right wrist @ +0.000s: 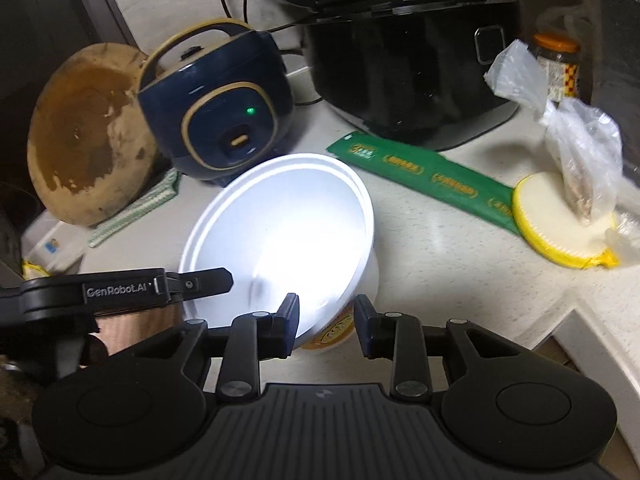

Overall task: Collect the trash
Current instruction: 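Move the left gripper to the white plastic bowl rim and close on it, then close the right gripper on the clear plastic bag by the sponge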

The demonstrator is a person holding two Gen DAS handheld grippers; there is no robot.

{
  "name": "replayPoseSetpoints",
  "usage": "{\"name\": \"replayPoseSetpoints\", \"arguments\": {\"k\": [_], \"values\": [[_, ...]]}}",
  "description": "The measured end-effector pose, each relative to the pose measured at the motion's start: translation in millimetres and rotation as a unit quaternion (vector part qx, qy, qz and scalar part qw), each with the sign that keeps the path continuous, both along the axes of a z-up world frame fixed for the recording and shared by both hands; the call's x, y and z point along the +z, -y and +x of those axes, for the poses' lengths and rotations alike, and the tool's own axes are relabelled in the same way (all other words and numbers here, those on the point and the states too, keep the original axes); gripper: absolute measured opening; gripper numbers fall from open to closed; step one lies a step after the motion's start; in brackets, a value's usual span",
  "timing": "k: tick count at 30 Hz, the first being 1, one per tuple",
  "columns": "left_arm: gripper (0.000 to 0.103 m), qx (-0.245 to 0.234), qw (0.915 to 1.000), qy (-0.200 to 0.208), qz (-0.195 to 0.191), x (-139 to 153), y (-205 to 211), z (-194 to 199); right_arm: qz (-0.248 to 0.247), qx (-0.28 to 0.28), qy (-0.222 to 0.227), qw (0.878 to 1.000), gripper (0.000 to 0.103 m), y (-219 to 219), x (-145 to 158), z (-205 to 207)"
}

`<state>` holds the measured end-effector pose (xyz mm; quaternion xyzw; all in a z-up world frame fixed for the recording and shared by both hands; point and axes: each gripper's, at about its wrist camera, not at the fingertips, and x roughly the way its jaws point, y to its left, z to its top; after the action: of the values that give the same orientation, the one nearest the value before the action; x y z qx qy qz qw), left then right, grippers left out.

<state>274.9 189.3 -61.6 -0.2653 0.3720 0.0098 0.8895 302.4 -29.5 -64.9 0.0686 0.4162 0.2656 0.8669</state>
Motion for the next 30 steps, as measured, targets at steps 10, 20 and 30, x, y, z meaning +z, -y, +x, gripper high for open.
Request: {"name": "replayPoseSetpoints", "arguments": {"k": [10, 20, 30], "values": [[0.023, -0.035, 0.9994, 0.005, 0.006, -6, 6, 1, -0.049, -0.005, 0.051, 0.997, 0.033, -5, 6, -9], [0.024, -0.046, 0.9988, 0.014, -0.008, -12, 15, 4, -0.115, -0.141, 0.156, 0.971, 0.068, 61, 37, 10], [0.016, 0.001, 0.9996, 0.030, 0.003, -2, 6, -5, -0.183, -0.172, 0.134, 0.959, 0.076, 104, -7, 21]]}}
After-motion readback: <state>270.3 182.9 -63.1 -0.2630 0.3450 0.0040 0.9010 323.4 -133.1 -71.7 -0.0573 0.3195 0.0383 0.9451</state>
